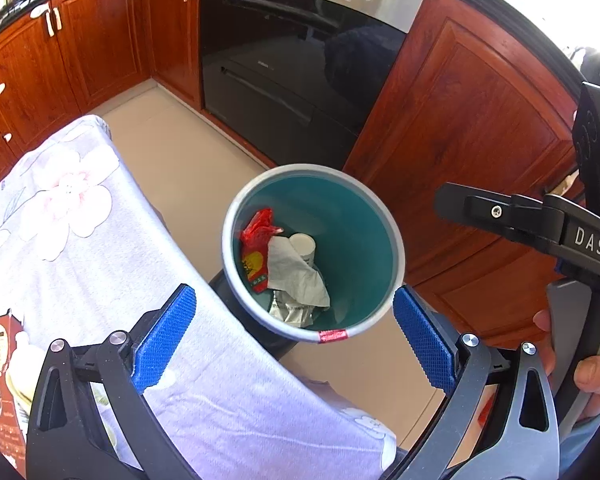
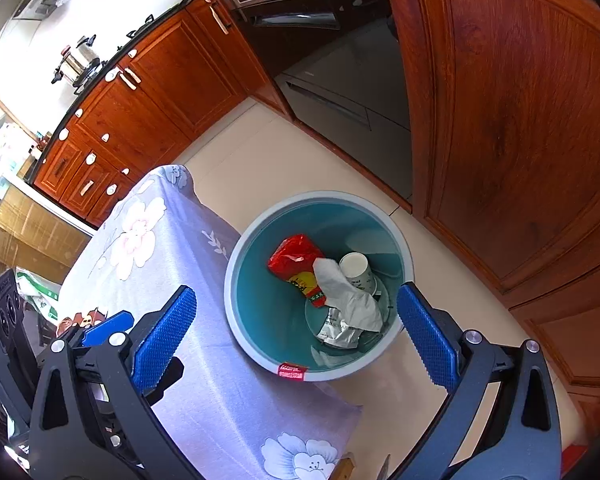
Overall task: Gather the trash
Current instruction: 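Move both grippers back over the table toward the brown box and corn husks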
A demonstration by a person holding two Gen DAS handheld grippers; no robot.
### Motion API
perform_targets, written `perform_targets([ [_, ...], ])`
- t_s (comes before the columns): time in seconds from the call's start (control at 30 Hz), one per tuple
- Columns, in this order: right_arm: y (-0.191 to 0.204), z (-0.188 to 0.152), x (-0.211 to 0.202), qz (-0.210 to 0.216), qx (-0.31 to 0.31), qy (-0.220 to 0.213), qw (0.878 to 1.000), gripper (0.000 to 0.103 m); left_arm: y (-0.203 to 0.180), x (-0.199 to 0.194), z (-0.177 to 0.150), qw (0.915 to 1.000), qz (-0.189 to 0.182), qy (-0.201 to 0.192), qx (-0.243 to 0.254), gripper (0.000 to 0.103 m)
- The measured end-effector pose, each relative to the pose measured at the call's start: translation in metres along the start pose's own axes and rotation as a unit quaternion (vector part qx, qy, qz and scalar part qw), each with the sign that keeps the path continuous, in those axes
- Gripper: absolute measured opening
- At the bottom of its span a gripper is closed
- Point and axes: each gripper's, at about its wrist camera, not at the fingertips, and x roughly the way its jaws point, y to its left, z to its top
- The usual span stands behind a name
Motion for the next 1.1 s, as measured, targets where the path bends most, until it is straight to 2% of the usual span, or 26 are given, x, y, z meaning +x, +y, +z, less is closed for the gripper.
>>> perform_targets([
  [0.27, 0.031, -0.01, -0.014, 0.007, -0.025, -0.006, 1.0, 0.096, 0.012, -0.031, -0.013, 0.9997, 0.009, -0.021, -0.013, 0.099],
  [0.53, 0.08, -0.028, -0.019, 0.02, -0.059, -0.001, 0.998, 0.096, 0.046, -0.069, -0.043, 0.9983, 0.024, -0.037, -0.039, 0.099],
  [0.77, 0.136, -0.048, -0.011, 0.04, -0.097, 0.014, 0.994, 0.096, 0.097, -0.108, -0.078, 0.994, 0.059, -0.051, -0.077, 0.099],
  [1.1, 0.217, -0.084, 0.021, 0.062, -0.156, 0.053, 0.984, 0.096, 0.185, -0.157, -0.135, 0.9801, 0.115, -0.064, -0.148, 0.099],
])
